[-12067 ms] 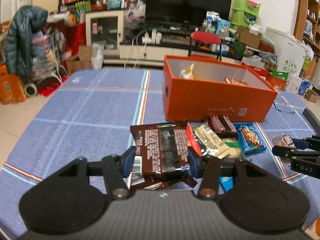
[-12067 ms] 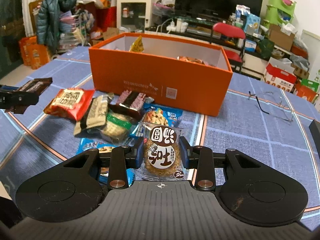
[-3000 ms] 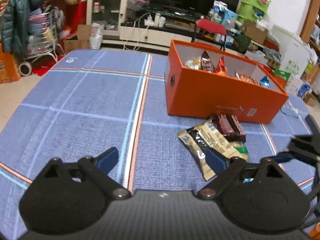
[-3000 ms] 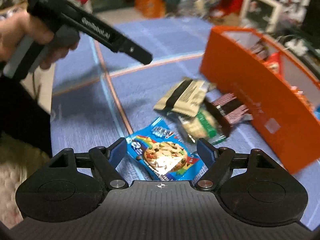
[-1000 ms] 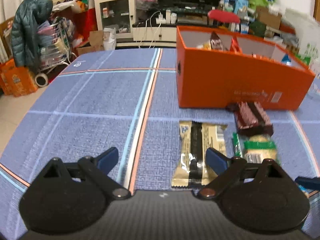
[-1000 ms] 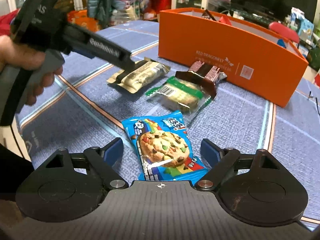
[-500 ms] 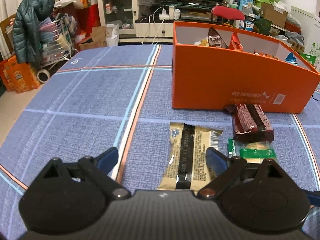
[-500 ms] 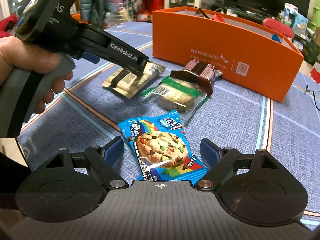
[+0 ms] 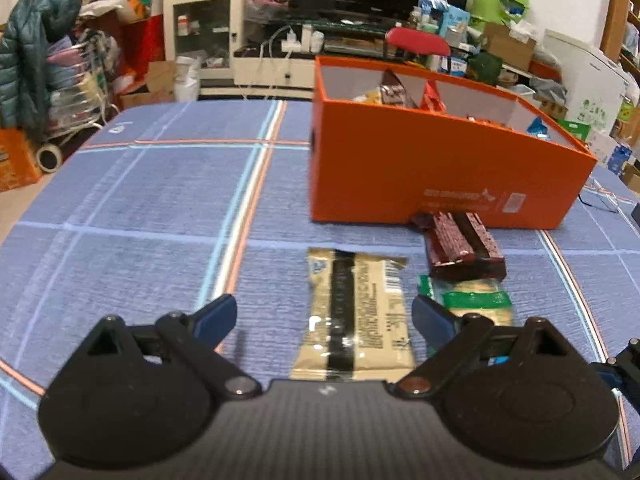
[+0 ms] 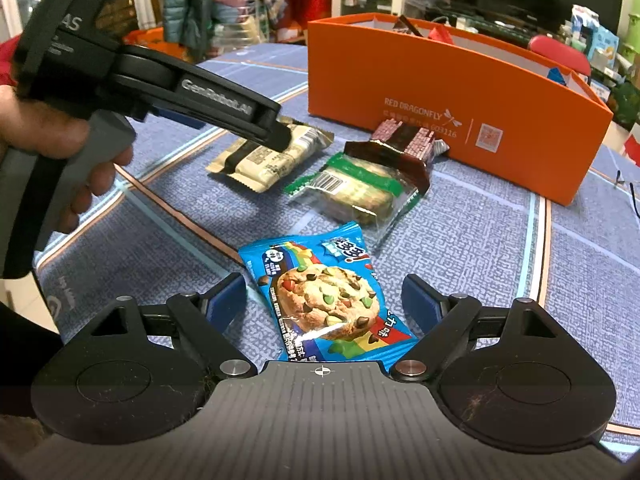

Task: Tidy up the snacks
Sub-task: 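Grasp the beige-and-black bar with the left tool while the right tool grasps the blue cookie pack, then carry both held packs over the orange box and open both tools inside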

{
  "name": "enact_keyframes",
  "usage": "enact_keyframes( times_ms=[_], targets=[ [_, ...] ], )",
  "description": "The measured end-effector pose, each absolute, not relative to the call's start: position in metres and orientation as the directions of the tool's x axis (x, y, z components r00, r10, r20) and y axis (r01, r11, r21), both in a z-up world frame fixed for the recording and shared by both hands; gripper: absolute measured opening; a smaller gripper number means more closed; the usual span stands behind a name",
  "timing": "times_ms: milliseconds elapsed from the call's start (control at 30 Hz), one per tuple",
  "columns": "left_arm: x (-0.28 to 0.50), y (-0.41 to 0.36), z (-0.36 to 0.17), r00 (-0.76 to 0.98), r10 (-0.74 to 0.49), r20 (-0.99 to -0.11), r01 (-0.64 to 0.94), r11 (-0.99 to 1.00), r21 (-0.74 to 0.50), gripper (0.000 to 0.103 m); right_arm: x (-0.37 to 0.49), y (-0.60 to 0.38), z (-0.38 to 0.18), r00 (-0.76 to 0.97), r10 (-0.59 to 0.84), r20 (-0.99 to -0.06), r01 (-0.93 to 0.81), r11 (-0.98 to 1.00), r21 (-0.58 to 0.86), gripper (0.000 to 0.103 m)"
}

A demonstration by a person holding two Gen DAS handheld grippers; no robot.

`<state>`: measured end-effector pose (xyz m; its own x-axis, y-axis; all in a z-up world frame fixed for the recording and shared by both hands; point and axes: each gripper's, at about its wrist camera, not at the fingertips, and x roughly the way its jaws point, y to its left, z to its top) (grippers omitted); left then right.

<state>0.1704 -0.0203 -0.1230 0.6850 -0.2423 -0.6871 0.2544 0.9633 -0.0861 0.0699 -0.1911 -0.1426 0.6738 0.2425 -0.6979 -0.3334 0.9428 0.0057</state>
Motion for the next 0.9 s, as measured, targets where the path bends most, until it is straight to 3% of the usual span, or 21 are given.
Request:
enact_keyframes(
  times_ms=[300,433,467,500,533,567,600,900],
  targets=[
    [0.186,-0.031,-0.138,0.654,-0.251,-0.714,0.257,0.961,-0.102,0.093,0.068,-0.192,-0.143,0.674,0.251,-0.695,-0.343,0.939,0.006,0.077],
    [0.186,-0.032,-0.14,0.658,-0.244,-0.712,0.26,0.961,-0.089,0.092,0.068,-0.194,-0.142,0.671,0.252,-0.697,-0.342,0.94,0.011,0.072],
    [0.186,-0.032,-0.139,0.659,-0.241,-0.713,0.258,0.962,-0.088,0.09,0.069,-0.195,-0.142,0.672,0.251,-0.697,-0.338,0.941,0.014,0.071],
    [0.185,-0.032,-0.139,0.659,-0.24,-0.713,0.257,0.963,-0.086,0.08,0.069,-0.196,-0.141,0.672,0.248,-0.698,-0.333,0.943,0.014,0.066],
    [0.184,-0.033,-0.137,0.661,-0.239,-0.711,0.263,0.962,-0.079,0.071,0.069,-0.196,-0.14,0.67,0.251,-0.698,-0.334,0.942,0.018,0.051],
    [0.183,-0.034,-0.136,0.659,-0.244,-0.712,0.278,0.958,-0.071,0.048,0.07,-0.196,-0.138,0.666,0.254,-0.701,-0.339,0.941,0.019,0.045],
    [0.182,-0.035,-0.135,0.657,-0.244,-0.714,0.288,0.956,-0.062,0.042,0.07,-0.195,-0.136,0.658,0.253,-0.71,-0.343,0.939,0.017,0.037],
    [0.176,-0.023,-0.127,0.643,-0.277,-0.714,0.294,0.95,-0.104,0.042,0.062,-0.185,-0.133,0.657,0.229,-0.718,-0.367,0.93,-0.039,0.033]
  ],
)
